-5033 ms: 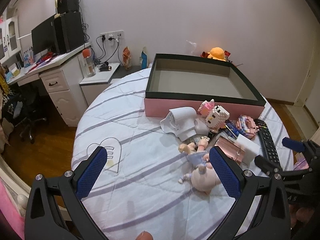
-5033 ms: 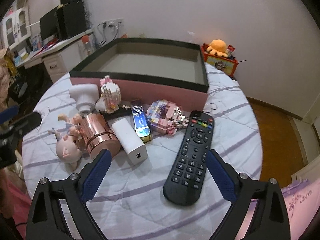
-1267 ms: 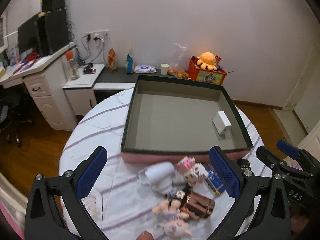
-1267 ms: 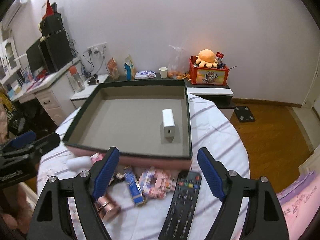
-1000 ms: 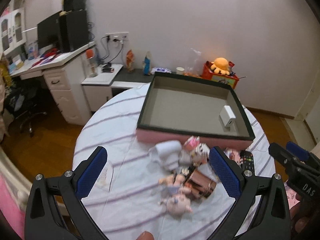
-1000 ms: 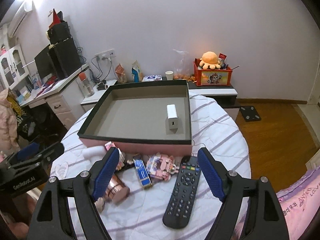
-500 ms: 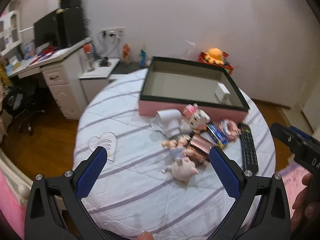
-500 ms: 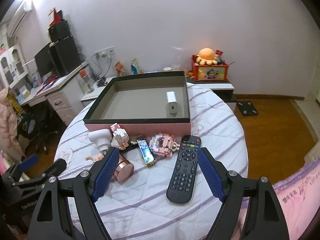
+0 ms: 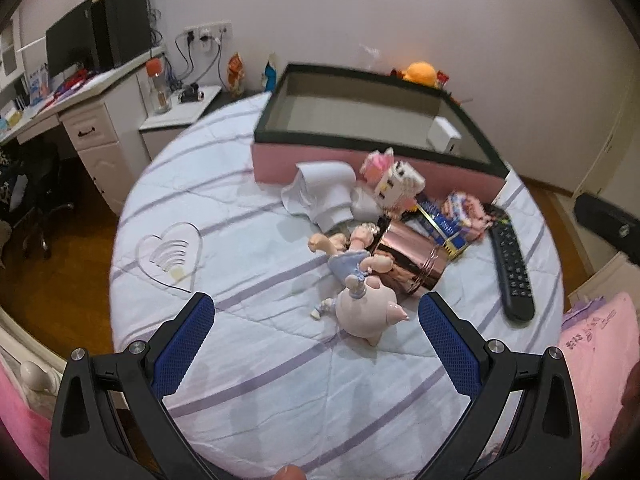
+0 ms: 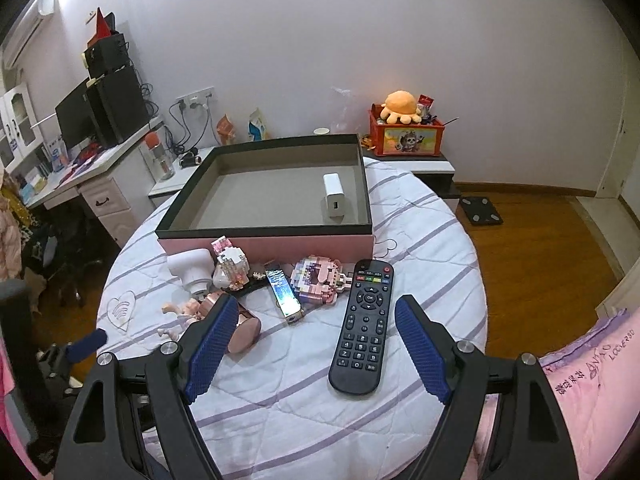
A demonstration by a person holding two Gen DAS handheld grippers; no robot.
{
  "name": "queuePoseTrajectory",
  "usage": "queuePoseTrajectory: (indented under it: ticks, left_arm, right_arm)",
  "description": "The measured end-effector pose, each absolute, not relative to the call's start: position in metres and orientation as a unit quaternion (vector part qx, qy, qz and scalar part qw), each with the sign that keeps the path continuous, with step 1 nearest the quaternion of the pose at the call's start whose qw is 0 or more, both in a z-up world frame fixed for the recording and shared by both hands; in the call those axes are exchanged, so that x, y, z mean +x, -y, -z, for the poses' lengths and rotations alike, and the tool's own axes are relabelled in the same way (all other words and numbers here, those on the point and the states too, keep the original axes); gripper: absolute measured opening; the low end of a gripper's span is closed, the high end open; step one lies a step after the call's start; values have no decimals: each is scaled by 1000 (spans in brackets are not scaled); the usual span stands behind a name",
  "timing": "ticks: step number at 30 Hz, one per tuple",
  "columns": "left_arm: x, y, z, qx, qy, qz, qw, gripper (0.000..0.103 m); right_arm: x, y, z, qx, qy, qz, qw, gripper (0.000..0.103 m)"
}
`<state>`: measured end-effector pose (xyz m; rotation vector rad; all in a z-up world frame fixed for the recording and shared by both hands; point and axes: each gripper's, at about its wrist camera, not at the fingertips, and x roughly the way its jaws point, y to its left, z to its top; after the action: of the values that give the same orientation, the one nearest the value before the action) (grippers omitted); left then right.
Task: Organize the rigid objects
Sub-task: 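Reach the left gripper to the pig doll and close on it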
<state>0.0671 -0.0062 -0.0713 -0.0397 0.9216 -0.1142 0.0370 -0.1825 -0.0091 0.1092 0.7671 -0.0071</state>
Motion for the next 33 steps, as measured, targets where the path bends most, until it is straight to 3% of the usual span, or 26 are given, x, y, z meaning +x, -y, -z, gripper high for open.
queuePoseTrajectory:
  ticks: [15,19,22,33]
  left_arm:
    - [105,20,119,-10,-489,49,871,99]
    - [106,26,118,3,-485,56,873,83]
    - [105,29,114,-4,-480,70,874,51]
    - [98,18,97,-9,-477,79,875,42]
  right_arm:
    - [66,201,31,75,-399,6,914,82]
    - [67,198,33,74,-402,2,913,82]
    - [68,196,32,72,-402,0,913,82]
    - [64,193,25,70,-396,-5,916,82]
